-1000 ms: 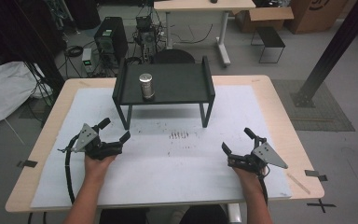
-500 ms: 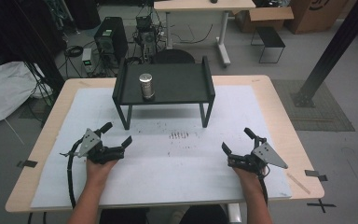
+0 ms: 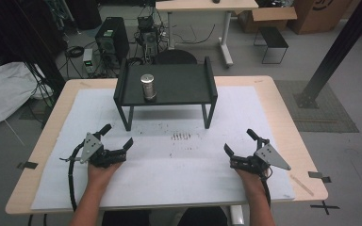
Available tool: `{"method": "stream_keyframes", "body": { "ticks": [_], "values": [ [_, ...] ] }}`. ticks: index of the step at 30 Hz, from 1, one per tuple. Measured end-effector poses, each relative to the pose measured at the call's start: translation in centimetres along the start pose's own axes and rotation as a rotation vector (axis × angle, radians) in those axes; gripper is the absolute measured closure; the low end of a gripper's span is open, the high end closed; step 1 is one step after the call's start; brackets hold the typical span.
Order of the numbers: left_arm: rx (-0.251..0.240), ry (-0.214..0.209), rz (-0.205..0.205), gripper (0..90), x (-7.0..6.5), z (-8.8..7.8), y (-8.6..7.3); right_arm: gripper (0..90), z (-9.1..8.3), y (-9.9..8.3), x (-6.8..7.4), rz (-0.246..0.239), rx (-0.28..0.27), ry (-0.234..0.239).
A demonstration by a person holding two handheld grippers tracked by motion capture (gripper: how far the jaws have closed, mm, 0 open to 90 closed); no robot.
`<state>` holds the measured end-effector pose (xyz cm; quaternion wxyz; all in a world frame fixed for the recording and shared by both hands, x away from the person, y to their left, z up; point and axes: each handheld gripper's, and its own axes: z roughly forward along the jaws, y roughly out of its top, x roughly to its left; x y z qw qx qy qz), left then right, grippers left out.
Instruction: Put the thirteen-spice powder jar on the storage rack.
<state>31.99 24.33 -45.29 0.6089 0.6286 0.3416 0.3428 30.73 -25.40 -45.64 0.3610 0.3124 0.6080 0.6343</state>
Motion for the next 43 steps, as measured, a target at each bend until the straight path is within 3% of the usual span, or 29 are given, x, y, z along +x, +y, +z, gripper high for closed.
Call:
{"method": "stream_keyframes", "body": {
  "ticks": [43],
  "values": [
    [-0.007,0.007,0.006,0.3,-0.09,-0.07,-0.03,0.0,0.02,0.0,-0.03,0.003,0.002,0.001]
  ]
}}
